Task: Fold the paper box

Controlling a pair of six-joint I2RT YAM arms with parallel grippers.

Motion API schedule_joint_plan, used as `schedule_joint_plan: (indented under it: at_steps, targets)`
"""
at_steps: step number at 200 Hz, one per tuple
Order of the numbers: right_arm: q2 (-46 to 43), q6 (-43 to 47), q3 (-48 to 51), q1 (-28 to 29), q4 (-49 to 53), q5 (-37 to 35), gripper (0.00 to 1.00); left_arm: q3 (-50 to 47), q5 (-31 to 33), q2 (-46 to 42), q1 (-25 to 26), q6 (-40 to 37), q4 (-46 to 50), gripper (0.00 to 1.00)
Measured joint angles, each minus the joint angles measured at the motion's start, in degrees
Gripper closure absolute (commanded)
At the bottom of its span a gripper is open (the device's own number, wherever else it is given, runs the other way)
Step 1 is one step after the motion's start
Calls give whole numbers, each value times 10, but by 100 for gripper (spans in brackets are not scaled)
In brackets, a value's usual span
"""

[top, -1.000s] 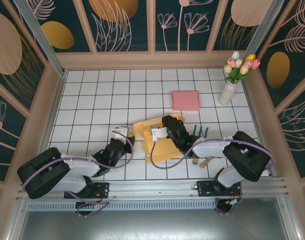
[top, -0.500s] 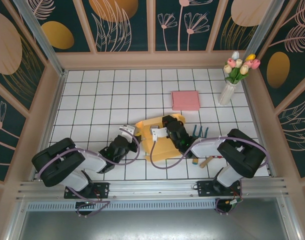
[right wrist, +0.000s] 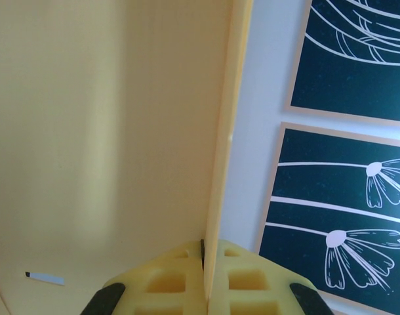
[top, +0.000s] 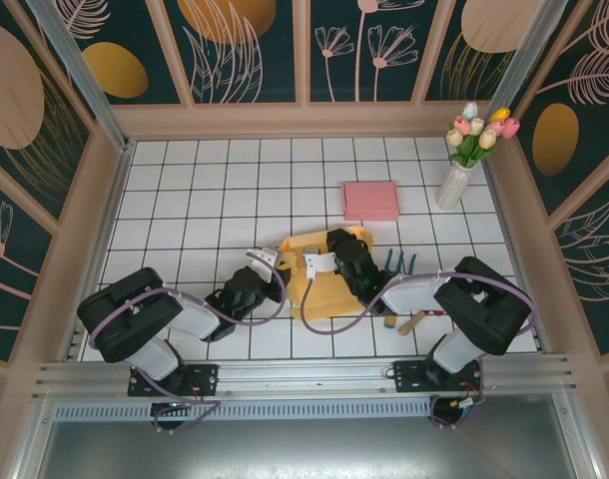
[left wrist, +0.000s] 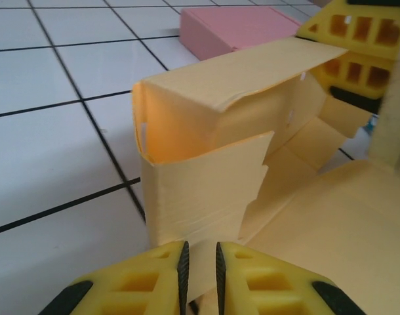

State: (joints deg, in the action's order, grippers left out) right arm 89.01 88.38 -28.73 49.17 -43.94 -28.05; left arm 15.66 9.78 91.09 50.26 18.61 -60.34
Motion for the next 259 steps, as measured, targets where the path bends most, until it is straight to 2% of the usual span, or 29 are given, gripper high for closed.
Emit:
schedule_joint_plan:
  at_steps: [48,111,141,174,203,227,245,259]
  targets:
    - [3,0,0,2,-7,0,100,6,-48,8,0,27,-28,80]
    - [3,0,0,7,-6,-6,100,28,-51,44,2,38,-56,81]
    - [3,-3,0,6,-5,-6,100,25,-47,40,3,37,-53,77]
    - [3,-5,0,4,-3,-4,100,-3,-19,-18,3,37,-25,75]
    - [3,-7,0,4,-2,-4,100,-63,39,-128,3,52,-1,73]
    - [3,-9,0,4,-2,-4,100,-99,98,-218,3,72,41,67]
    - [3,-9,0,3,-2,-4,100,-99,133,-240,1,76,78,64]
    - [3,-9,0,3,-2,-4,100,-99,130,-236,-7,75,92,61]
